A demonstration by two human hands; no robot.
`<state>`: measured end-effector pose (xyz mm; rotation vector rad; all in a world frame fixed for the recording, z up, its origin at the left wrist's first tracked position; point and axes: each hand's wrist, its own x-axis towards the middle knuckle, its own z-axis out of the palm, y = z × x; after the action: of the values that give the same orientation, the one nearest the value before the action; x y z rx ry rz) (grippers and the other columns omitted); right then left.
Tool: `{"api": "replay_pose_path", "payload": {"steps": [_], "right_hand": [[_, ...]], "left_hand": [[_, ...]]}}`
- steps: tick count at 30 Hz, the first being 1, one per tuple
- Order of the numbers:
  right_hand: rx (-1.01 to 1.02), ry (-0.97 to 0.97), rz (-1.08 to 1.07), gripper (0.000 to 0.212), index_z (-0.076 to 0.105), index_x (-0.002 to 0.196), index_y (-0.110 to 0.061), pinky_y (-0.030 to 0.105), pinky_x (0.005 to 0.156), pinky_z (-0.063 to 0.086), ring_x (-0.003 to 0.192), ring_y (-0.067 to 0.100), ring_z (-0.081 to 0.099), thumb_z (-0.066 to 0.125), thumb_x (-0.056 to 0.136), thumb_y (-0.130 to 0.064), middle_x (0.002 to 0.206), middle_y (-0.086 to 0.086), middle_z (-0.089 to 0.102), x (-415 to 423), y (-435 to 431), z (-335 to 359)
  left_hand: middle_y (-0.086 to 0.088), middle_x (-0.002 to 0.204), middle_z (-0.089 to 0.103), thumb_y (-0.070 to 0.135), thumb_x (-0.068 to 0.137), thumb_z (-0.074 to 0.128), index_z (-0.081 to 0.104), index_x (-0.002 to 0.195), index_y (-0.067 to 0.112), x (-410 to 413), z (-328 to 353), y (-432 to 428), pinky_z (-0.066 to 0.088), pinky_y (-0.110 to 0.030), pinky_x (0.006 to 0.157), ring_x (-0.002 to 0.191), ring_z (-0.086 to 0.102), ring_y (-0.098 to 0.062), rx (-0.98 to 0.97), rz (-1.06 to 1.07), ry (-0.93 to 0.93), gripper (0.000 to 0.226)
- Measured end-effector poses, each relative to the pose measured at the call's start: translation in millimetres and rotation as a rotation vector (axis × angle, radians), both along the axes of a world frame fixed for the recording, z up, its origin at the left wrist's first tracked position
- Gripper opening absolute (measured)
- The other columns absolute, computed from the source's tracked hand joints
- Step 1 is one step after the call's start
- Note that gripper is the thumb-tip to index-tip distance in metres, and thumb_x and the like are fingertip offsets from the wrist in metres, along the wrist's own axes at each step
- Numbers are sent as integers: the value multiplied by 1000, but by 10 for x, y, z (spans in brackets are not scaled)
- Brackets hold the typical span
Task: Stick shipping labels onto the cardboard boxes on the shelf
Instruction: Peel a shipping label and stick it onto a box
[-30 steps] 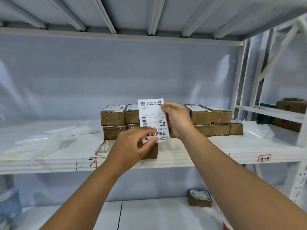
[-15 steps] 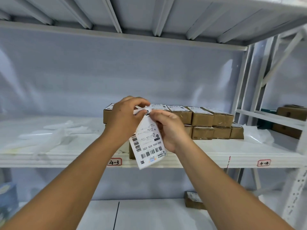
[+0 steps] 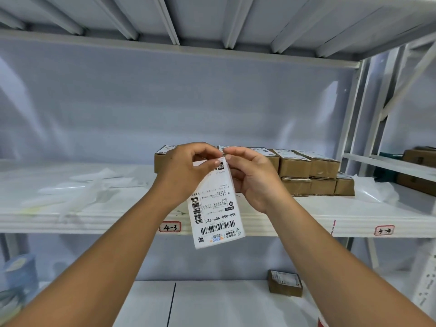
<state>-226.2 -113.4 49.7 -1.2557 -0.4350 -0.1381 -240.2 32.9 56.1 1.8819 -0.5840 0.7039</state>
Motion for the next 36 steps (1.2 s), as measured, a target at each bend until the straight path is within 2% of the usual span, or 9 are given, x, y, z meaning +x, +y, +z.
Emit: {"api": "replay_pose_path", "payload": {"steps": [4,6,11,16,19,25,30,33,36], "right_hand": [[-9,-3,39,15,61,96,-11,23,52,50,55,13,63,59,87,1,70,4,68,-19,9,-7],[-10,14,37,16,60,96,-12,24,53,49,54,12,62,59,87,1,68,3,67,-17,16,-12],[-57,49,17,19,63,91,-16,25,57,46,56,13,57,60,85,2,68,1,64,3,-5,-26],[-58,110,-15,20,62,87,-16,24,54,42,54,13,53,56,86,4,62,0,61,41,-4,-25],[-74,140,-94,21,58,82,-17,22,51,39,52,13,49,54,87,3,56,-2,53,52,-20,-7],[-139,203,-245,14,57,77,-13,26,57,46,54,17,52,58,87,-4,57,2,56,101,-127,5],[-146,232,-219,21,56,75,-11,26,55,38,53,18,53,49,94,-7,60,4,57,143,-217,-22],[-209,247,-363,25,64,82,-10,21,46,31,43,9,52,43,95,-4,57,0,64,241,-260,-97],[-63,306,-551,33,60,70,-12,19,41,29,43,12,42,39,92,2,54,3,53,387,-377,-172]], "left_hand": [[15,91,68,11,84,68,66,86,37,-30,-19,25,47,-12,79,85,61,3,59,-6,-26,26],[17,93,65,12,84,68,69,91,32,-37,-30,19,47,-17,82,88,60,0,113,26,-65,21],[18,85,58,16,82,70,70,88,24,-32,-6,18,43,-21,80,87,52,-2,249,106,-142,10],[15,95,56,22,81,70,70,82,21,-5,-22,-4,32,-21,82,97,44,-7,355,196,-274,2],[13,93,56,20,83,68,67,81,19,-25,-18,-6,38,-27,79,95,48,-11,361,207,-349,2],[15,80,58,21,86,64,65,81,18,-126,-9,26,43,-27,71,85,52,-11,237,171,-399,6],[21,83,61,16,87,65,63,80,20,-211,52,87,43,-12,69,87,56,-5,40,152,-411,8],[19,82,61,15,87,64,64,82,18,-227,116,149,43,-6,71,87,56,-1,-20,180,-421,6],[18,81,61,16,87,65,62,83,22,-219,142,190,45,-7,75,81,59,-2,-89,209,-427,8]]}}
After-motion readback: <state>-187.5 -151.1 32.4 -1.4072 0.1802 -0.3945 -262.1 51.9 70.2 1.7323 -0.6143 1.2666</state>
